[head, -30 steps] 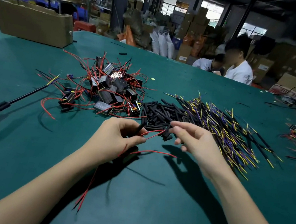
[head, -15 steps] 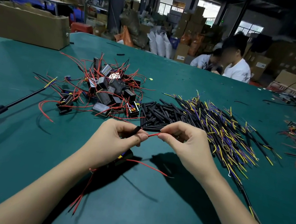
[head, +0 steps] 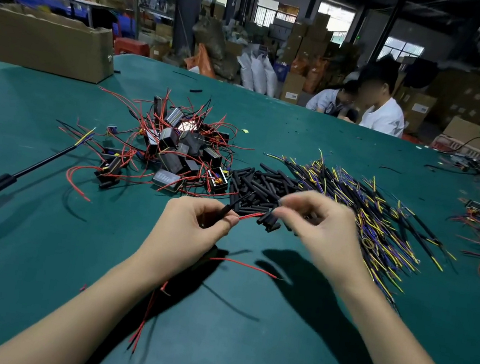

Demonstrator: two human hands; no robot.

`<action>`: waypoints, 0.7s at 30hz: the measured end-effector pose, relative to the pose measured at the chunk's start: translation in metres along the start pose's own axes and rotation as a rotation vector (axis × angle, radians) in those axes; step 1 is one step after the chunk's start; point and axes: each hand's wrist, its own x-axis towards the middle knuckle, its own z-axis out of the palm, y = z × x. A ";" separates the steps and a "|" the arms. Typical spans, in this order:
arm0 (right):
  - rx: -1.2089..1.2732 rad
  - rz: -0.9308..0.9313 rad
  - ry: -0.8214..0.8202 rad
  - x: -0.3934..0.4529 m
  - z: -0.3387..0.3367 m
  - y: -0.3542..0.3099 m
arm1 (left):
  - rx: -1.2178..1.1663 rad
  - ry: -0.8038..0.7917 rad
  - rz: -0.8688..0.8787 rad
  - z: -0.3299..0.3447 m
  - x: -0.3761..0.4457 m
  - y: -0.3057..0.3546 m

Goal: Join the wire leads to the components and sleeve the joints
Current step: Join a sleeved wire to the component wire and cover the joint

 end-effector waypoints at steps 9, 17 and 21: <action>-0.593 0.004 -0.371 0.037 0.001 0.022 | 0.123 0.204 0.148 0.004 0.009 -0.016; -0.795 -0.114 -0.639 0.041 0.013 0.014 | 0.147 0.202 0.200 0.002 0.012 -0.022; -0.808 -0.143 -0.672 0.040 0.009 0.018 | 0.146 0.192 0.200 0.003 0.012 -0.023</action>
